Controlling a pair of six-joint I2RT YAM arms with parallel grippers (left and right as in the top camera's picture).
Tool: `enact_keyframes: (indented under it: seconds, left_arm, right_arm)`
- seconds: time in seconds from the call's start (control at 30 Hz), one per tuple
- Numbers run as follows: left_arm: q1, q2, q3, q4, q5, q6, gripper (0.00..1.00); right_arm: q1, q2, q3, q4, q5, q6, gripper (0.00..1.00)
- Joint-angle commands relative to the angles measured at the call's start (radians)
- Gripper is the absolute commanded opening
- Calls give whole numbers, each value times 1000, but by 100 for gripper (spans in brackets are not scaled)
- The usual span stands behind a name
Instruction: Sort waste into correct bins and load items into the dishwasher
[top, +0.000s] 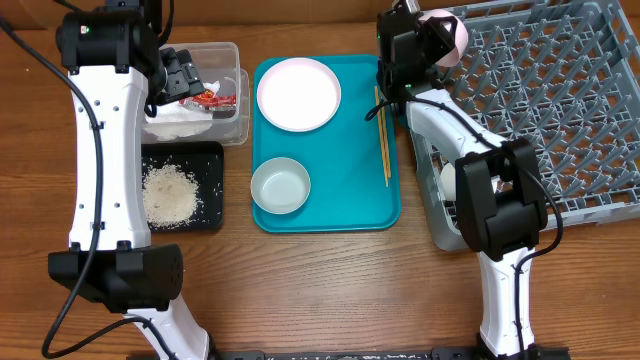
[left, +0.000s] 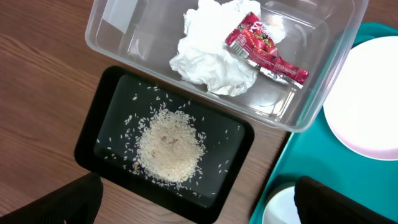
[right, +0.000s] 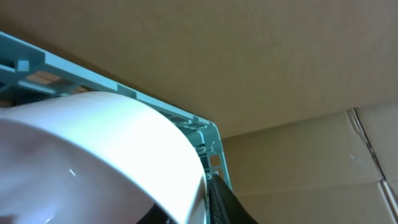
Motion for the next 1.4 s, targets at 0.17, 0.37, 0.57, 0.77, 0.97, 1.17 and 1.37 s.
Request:
enact_keyframes:
  seconds: [0.17, 0.37, 0.57, 0.77, 0.97, 1.17, 1.37]
  left_arm:
    - [5, 7, 6, 1, 1, -7, 100]
    - [5, 7, 6, 1, 1, -7, 100]
    - [5, 7, 6, 1, 1, -7, 100]
    - [5, 7, 6, 1, 1, -7, 100]
    - [5, 7, 6, 1, 1, -7, 100]
    - [5, 7, 6, 1, 1, -7, 100]
    - [5, 7, 6, 1, 1, -7, 100]
  right_arm:
    - [42, 15, 13, 40, 76, 4, 16]
    - [79, 15, 13, 40, 77, 11, 16]
    - [96, 15, 13, 39, 90, 87, 16]
    - [97, 15, 13, 27, 119, 93, 15]
    - [99, 15, 13, -6, 138, 193, 15]
    - [105, 15, 13, -144, 138, 333, 15]
    - [109, 15, 13, -249, 138, 452, 15]
